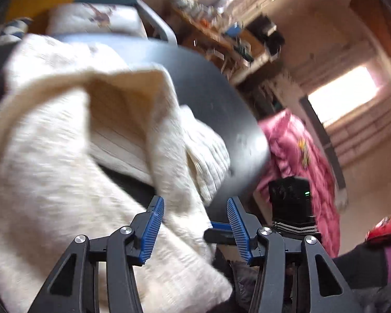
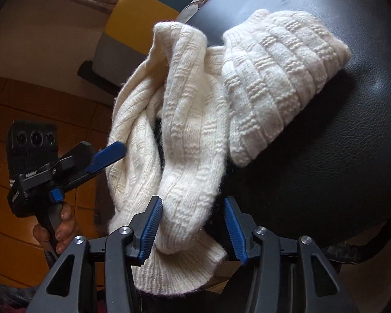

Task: Fold clothes

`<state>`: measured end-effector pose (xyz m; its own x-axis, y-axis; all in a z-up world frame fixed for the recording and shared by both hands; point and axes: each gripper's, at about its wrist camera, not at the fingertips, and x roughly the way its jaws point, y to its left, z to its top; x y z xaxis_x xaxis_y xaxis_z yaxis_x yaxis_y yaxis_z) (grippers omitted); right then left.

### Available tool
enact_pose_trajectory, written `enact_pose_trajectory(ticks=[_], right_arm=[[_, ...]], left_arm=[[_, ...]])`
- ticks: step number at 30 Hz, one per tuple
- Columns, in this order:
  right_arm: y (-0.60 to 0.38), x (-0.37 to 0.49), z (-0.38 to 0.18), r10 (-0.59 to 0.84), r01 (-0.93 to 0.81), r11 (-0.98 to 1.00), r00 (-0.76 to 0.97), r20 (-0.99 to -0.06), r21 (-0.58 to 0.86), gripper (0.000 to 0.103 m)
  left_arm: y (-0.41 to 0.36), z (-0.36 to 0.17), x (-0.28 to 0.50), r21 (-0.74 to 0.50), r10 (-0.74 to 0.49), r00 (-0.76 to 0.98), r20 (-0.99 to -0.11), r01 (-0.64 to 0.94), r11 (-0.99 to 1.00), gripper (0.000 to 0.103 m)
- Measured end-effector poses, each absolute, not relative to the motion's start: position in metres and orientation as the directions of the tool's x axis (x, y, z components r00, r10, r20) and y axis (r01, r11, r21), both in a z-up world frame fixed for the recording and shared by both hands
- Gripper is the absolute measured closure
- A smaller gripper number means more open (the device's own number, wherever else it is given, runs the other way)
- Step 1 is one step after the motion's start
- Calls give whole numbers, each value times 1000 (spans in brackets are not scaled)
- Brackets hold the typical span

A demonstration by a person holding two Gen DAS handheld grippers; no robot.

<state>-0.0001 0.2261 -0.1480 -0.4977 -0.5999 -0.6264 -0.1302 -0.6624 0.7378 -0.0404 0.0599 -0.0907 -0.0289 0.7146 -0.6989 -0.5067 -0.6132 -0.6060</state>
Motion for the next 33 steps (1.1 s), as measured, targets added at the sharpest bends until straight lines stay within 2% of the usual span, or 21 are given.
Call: enact_pose_trajectory(ticks=[4,11,15,21,22,24,25,26,28,30,33], right_arm=[[216,24,-122,-582,-24,-719,-527,-620,695,53],[209,39,-101,-629,84,-724,-488,-605,684,52],[220,47,-88,-619,112,-746,-479,-622,656,51],[202,58,-70,-577,179,-801,-485,-657,572,51],[199,56,-71,-579,182,-802,-475,-663,570,51],[192,50,-75,-589,185,-797,-453,-670,575,51],[191,48,-76,-591,184,-796,-442,-675,576,51],[195,51,-74,-588,180,-798,-437,-681,574,51],[211,57,-67,-571,158,-805,-465,-676,571,51],[232,60,-59,-526,112,-823,-519,-674,557,51],[257,51,-53,-405,0,-867,-584,-703,499,51]], left_arm=[[102,-106,-41,-592,666,68,-743,-533,-605,54],[119,-124,-24,-556,549,188,-815,-522,-647,54],[116,-133,-28,-533,502,213,-838,-518,-669,58],[119,-128,-20,-484,438,229,-869,-576,-659,56],[119,-126,-19,-474,434,219,-874,-587,-656,57],[112,-124,-19,-458,438,190,-879,-596,-659,78],[103,-123,-21,-463,455,173,-873,-585,-666,91],[88,-119,-25,-503,508,161,-846,-554,-663,93],[58,-111,-32,-581,607,128,-784,-493,-647,94],[23,-91,-31,-659,729,40,-684,-462,-593,95],[-45,-63,-36,-742,835,-128,-535,-402,-537,97]])
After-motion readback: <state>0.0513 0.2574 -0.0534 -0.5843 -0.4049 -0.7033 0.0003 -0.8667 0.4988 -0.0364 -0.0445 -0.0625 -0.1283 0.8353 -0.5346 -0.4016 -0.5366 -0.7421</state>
